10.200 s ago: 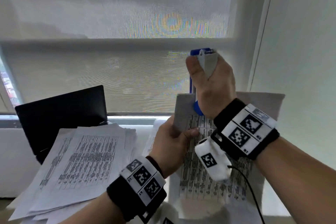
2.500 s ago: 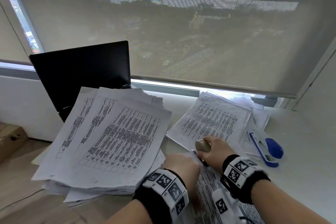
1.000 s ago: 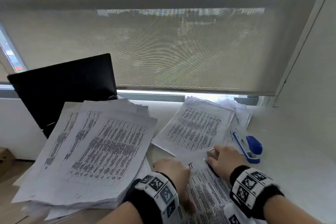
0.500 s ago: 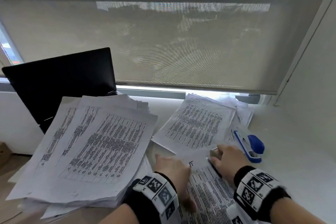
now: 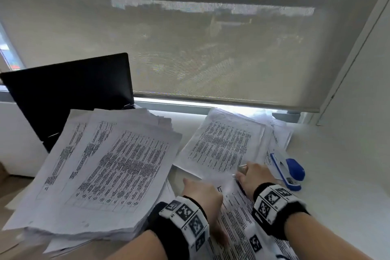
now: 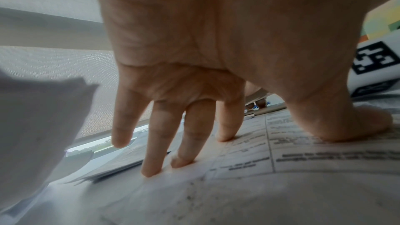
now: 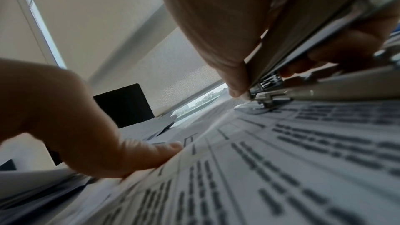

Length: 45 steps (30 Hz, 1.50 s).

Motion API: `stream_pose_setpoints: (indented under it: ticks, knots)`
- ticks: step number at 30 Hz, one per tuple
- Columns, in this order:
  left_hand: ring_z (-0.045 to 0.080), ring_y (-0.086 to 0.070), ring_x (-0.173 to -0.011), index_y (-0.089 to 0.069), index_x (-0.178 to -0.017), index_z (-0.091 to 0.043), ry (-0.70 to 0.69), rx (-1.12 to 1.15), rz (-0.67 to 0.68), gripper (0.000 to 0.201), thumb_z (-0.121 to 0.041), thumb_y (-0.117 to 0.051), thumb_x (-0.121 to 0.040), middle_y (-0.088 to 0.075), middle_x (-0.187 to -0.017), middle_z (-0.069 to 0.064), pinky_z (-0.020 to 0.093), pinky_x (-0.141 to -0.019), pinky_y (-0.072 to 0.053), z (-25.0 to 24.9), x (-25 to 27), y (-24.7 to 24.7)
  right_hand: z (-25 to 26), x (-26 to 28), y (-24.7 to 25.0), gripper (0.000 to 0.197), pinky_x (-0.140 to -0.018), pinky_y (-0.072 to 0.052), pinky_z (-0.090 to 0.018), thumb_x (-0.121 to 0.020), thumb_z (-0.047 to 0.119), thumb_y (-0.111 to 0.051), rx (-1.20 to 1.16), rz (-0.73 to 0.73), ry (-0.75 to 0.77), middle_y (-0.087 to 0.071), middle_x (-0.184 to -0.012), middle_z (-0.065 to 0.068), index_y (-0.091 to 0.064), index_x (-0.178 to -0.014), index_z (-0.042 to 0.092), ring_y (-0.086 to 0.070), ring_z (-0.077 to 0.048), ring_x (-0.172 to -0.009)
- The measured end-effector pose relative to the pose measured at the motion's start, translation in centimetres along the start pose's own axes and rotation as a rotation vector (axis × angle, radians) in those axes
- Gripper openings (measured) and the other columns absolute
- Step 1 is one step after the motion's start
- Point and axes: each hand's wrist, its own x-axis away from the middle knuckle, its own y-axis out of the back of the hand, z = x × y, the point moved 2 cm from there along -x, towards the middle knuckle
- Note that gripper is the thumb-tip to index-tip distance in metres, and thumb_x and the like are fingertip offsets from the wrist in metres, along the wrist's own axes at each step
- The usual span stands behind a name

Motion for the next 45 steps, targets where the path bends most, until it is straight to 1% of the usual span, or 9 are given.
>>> stream_pose_setpoints:
  ticks: [3,9,15,21,26,30,35,39,45]
  knots:
    - [0.023,-0.053,-0.074,-0.063,-0.098,-0.011,-0.033,0.02,0.01,0.072,-0.075,-0.069,-0.066,-0.057,-0.083,0.006,0.04,-0.077,-0.042,0.0,0.0,0.1,0.6,-0.7,-0.1,0.027,-0.091,-0.044,-0.031,-0.091,0.037,-0.056,-0.023,0.011,-0.003,-0.053,-0.119,-0.01,-0.059,-0.111,0.02,-0.058,-0.024,-0.099]
    - [0.034,-0.06,-0.106,-0.061,-0.111,-0.012,0.006,0.008,0.014,0.049,-0.05,-0.073,-0.081,-0.065,-0.111,0.011,0.061,-0.095,-0.043,-0.3,0.2,0.4,0.2,-0.5,0.4,0.031,-0.095,-0.042,-0.032,-0.088,0.04,-0.06,0.034,0.003,0.06,-0.056,-0.118,-0.008,-0.057,-0.112,0.021,-0.055,-0.023,-0.106]
    - [0.017,-0.047,-0.065,-0.052,-0.076,-0.014,-0.042,0.022,-0.063,0.048,-0.058,-0.074,-0.074,-0.047,-0.068,0.0,0.033,-0.066,-0.035,-0.3,0.3,0.5,0.6,-1.1,0.6,0.022,-0.09,-0.043,-0.031,-0.087,0.039,-0.062,0.071,-0.004,0.093,-0.057,-0.113,-0.007,-0.058,-0.1,0.021,-0.054,-0.019,-0.094]
    - [0.015,-0.04,-0.056,-0.04,-0.06,-0.017,-0.036,0.037,-0.138,0.044,-0.035,-0.074,-0.08,-0.041,-0.059,-0.002,0.039,-0.069,-0.033,-0.6,0.5,0.8,1.9,-3.1,0.0,0.027,-0.085,-0.045,-0.029,-0.092,0.035,-0.053,-0.055,-0.039,-0.005,-0.054,-0.116,-0.013,-0.064,-0.105,0.014,-0.059,-0.027,-0.089]
    - [0.023,-0.059,-0.075,-0.058,-0.076,-0.017,-0.027,0.09,-0.112,0.042,-0.053,-0.078,-0.07,-0.052,-0.068,0.0,0.038,-0.072,-0.036,-0.3,0.7,0.4,2.0,-3.0,0.4,0.03,-0.08,-0.042,-0.027,-0.09,0.037,-0.058,-0.065,-0.025,0.011,-0.058,-0.115,-0.015,-0.062,-0.106,0.012,-0.06,-0.029,-0.098]
    - [0.025,-0.062,-0.088,-0.065,-0.108,-0.017,0.058,0.103,-0.106,0.071,-0.076,-0.065,-0.068,-0.066,-0.094,0.006,0.033,-0.074,-0.043,0.6,0.3,0.1,1.3,-1.6,0.5,0.023,-0.085,-0.04,-0.026,-0.088,0.038,-0.06,-0.013,-0.049,0.153,-0.061,-0.11,-0.01,-0.056,-0.095,0.017,-0.056,-0.024,-0.1]
    - [0.028,-0.063,-0.1,-0.058,-0.122,-0.018,0.1,0.088,-0.158,0.041,-0.048,-0.055,-0.094,-0.064,-0.111,0.007,0.034,-0.072,-0.041,1.7,-1.5,1.0,0.2,-0.3,0.7,0.03,-0.087,-0.041,-0.027,-0.089,0.04,-0.06,-0.009,-0.015,0.189,-0.062,-0.11,-0.007,-0.059,-0.105,0.015,-0.056,-0.023,-0.102]
    - [0.028,-0.059,-0.106,-0.055,-0.125,-0.022,0.1,0.108,-0.045,0.041,-0.05,-0.05,-0.095,-0.06,-0.116,0.005,0.037,-0.083,-0.046,2.7,-2.9,0.2,0.1,-0.3,0.9,0.033,-0.09,-0.041,-0.027,-0.09,0.04,-0.059,-0.009,-0.014,0.191,-0.062,-0.114,-0.007,-0.058,-0.112,0.016,-0.056,-0.023,-0.107]
    - [0.023,-0.063,-0.097,-0.07,-0.109,-0.018,0.084,0.133,-0.163,0.023,-0.021,-0.05,-0.098,-0.063,-0.106,0.002,0.035,-0.08,-0.051,3.4,-3.5,0.7,0.1,-0.5,0.5,0.028,-0.089,-0.041,-0.027,-0.089,0.038,-0.061,-0.039,-0.026,0.186,-0.062,-0.11,-0.006,-0.058,-0.106,0.016,-0.056,-0.022,-0.103]
